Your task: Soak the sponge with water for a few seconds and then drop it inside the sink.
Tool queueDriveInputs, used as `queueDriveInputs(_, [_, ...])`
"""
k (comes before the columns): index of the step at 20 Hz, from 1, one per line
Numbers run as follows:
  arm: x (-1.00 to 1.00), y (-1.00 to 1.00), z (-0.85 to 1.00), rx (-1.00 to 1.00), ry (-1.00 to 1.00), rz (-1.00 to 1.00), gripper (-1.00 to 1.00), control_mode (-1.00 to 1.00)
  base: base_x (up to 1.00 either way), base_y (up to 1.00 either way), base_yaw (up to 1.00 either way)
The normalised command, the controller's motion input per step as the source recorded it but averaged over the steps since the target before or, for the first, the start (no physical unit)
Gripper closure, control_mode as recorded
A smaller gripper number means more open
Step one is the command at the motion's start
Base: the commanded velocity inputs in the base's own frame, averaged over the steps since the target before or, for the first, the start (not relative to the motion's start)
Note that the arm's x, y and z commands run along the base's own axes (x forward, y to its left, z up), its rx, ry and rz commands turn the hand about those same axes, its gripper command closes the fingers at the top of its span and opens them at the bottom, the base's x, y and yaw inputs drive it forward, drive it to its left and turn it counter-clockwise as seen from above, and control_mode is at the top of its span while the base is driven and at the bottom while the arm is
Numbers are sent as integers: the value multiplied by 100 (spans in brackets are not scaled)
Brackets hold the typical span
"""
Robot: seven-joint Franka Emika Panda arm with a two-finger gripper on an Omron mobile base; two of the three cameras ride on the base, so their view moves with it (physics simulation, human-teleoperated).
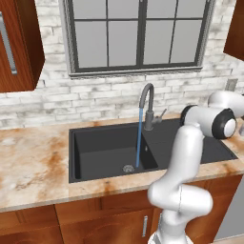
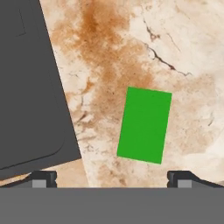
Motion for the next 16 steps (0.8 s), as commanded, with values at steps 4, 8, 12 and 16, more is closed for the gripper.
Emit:
queueDriveInputs(4, [0, -27, 0, 0, 0, 5, -100, -100, 0, 0, 0])
queueDriveInputs(8, [0, -2, 0, 0, 0, 0, -100, -100, 0, 0, 0])
queueDriveInputs(12, [4, 0, -4, 0, 0, 0, -100, -100, 0, 0, 0])
queueDriveInputs(16, [9, 0, -11, 0, 0, 0, -100, -100, 0, 0, 0])
